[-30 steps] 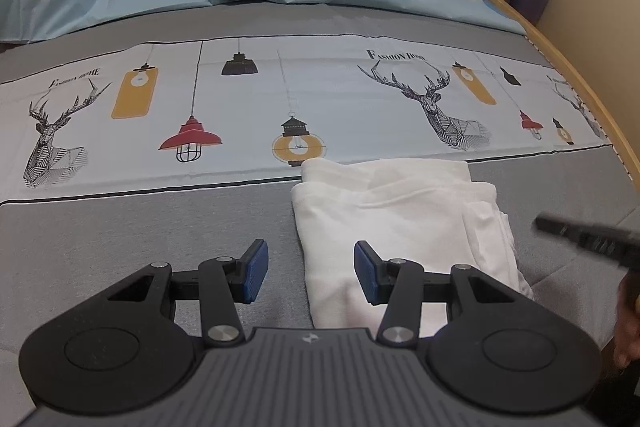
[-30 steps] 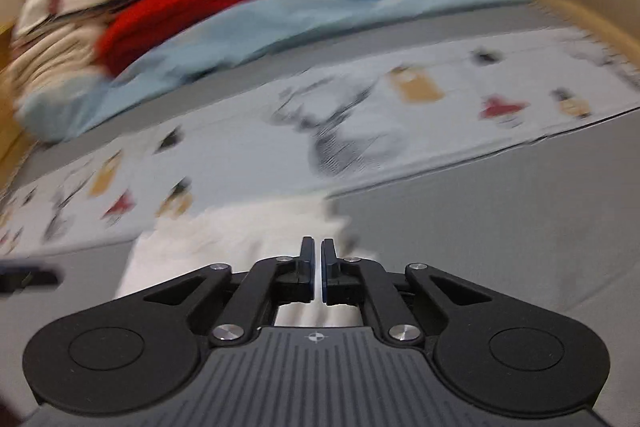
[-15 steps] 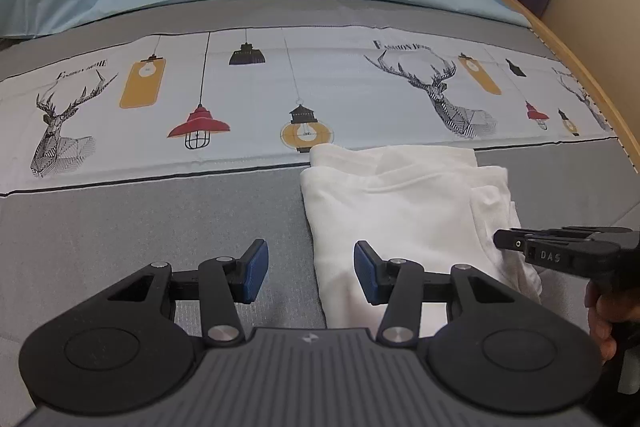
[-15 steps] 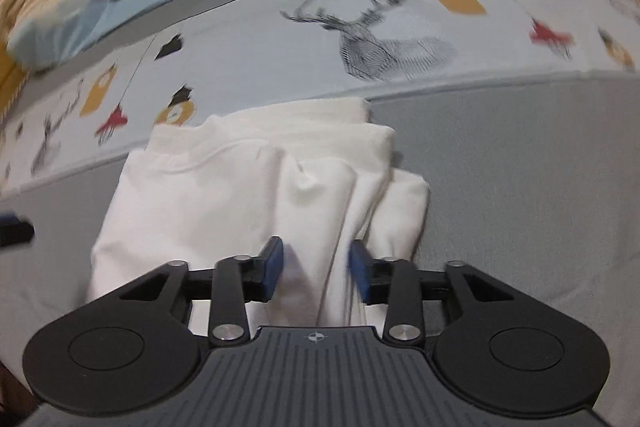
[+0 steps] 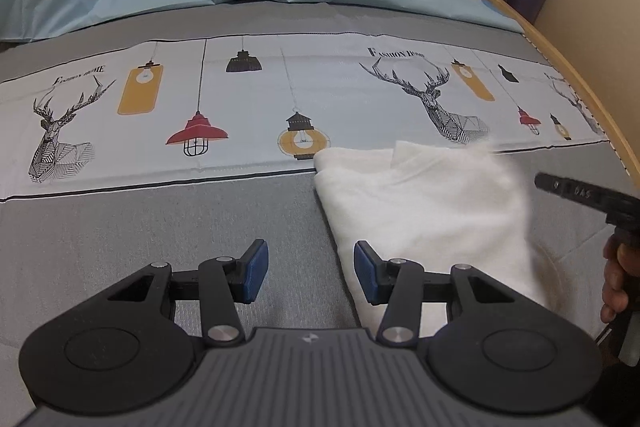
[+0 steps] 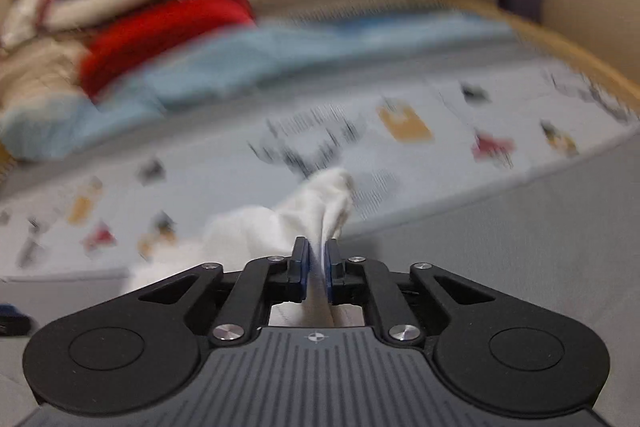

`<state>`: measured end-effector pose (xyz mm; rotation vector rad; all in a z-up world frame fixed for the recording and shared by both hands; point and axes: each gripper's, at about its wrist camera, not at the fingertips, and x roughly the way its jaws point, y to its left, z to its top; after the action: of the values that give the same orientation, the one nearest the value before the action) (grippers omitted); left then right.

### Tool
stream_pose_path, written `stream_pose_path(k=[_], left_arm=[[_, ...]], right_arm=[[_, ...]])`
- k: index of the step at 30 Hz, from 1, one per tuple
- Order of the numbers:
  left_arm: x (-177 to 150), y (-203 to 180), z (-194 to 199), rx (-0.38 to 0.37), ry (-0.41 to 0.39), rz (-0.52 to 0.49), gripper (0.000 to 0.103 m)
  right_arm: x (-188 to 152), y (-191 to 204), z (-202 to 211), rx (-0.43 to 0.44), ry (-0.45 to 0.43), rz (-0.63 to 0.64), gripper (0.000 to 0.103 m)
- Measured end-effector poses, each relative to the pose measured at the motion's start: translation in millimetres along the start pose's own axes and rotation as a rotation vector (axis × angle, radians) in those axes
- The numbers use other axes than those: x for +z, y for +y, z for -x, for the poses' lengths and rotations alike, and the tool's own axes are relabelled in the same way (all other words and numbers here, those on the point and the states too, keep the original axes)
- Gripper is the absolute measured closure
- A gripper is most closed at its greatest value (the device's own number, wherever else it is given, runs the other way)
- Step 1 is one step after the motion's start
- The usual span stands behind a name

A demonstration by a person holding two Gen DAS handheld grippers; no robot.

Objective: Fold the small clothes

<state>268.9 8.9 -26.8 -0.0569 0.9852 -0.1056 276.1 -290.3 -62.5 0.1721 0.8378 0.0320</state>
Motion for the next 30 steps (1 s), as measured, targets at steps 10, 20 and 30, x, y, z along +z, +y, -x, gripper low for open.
stream_pose_path(k=[10, 20, 30], left_arm=[[-0.8, -5.7, -3.9, 0.002, 0.013, -0.015, 0.051], [-7.1, -15.4, -9.6, 0.002, 0.038, -0.047, 0.051], [-17.0, -30.6, -22.1, -0.049, 0.119, -0.109, 0.049]], right_arm=[[-24.9, -24.8, 10.9, 0.186, 0.213, 0.049, 0.065], [-54.5, -40.5, 10.1, 0.157, 0.378, 0.184, 0.060], [-50.8, -53.9, 14.3, 0.176, 0.357, 0.123, 0.071]])
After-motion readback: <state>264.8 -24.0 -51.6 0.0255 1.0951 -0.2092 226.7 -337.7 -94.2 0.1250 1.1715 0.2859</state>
